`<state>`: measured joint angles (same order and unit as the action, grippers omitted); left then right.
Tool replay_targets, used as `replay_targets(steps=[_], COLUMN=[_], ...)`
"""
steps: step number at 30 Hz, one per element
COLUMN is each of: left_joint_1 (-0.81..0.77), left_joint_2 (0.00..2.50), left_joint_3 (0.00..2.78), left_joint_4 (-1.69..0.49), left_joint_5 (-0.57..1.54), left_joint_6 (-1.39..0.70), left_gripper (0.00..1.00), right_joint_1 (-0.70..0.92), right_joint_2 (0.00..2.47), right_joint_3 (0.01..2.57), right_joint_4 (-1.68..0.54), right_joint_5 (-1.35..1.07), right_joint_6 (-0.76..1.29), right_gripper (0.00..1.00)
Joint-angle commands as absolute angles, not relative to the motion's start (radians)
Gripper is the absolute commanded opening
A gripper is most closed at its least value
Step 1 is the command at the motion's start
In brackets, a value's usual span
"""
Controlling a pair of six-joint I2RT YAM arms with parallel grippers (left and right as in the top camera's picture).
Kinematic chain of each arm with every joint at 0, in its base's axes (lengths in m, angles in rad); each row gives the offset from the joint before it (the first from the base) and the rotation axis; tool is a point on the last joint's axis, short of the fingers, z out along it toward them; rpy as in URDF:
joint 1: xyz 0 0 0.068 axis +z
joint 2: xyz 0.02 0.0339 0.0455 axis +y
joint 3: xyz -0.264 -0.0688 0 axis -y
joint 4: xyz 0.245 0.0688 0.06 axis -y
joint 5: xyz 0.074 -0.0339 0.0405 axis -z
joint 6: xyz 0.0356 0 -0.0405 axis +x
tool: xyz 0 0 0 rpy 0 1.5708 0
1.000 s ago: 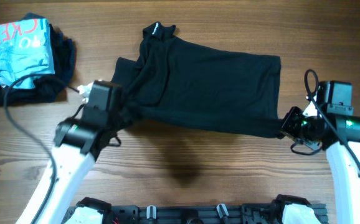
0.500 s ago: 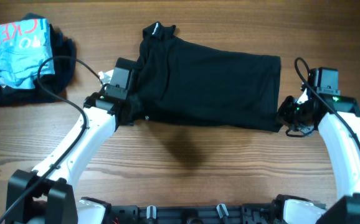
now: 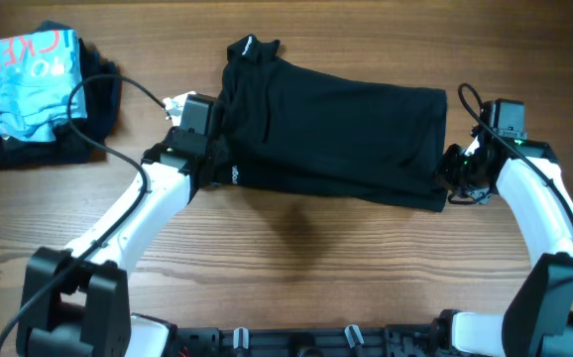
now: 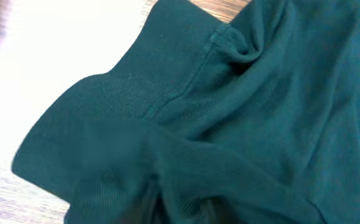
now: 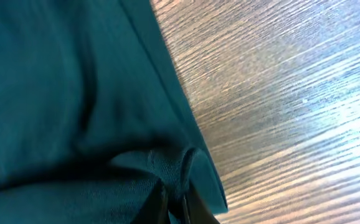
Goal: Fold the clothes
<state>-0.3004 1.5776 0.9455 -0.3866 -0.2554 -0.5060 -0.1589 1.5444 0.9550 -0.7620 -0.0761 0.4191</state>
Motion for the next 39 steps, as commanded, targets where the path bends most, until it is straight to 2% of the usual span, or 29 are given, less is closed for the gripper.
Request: replay_targets(steps=[1, 2, 5, 6, 12, 17, 27, 33, 39], left_joint_1=[-0.303, -0.303, -0.303, -0.303, -0.301, -0.301, -0.301, -0.295, -0.251], left_joint_2=[1.612, 1.615, 1.615, 1.612, 1.58, 1.571, 1.613, 1.692, 1.702], left_joint_3=[0.96, 0.96, 0.96, 0.964, 1.005, 1.01, 0.981, 0.981, 0.981], left_joint_4=[-0.374, -0.369, -0.354, -0.36, -0.546, -0.696, -0.635, -0.635, -0.591], left_joint_5=[-0.282, -0.282, -0.282, -0.282, -0.249, -0.154, -0.187, -0.346, -0.35], left_joint_6=[-0.499, -0.477, -0.379, -0.348, -0.348, -0.392, -0.403, -0.397, -0.396], left_gripper=[0.61, 0.72, 0.96, 1.0, 1.0, 0.95, 0.68, 0.69, 0.72], right_joint_1=[-0.164, -0.164, -0.164, -0.164, -0.164, -0.164, -0.164, -0.164, -0.164], right_joint_2=[1.567, 1.567, 1.567, 1.567, 1.559, 1.541, 1.541, 1.541, 1.541], right_joint_3=[0.945, 0.945, 0.945, 0.948, 0.995, 0.997, 0.993, 0.993, 0.993], right_joint_4=[-0.739, -0.728, -0.705, -0.704, -0.789, -0.877, -0.887, -0.886, -0.88], right_joint_5=[-0.04, -0.041, -0.044, -0.048, -0.088, -0.124, -0.135, -0.135, -0.135], right_joint_6=[0.422, 0.422, 0.422, 0.422, 0.417, 0.373, 0.313, 0.288, 0.289], right_gripper=[0.29, 0.45, 0.57, 0.6, 0.63, 0.64, 0.64, 0.64, 0.64])
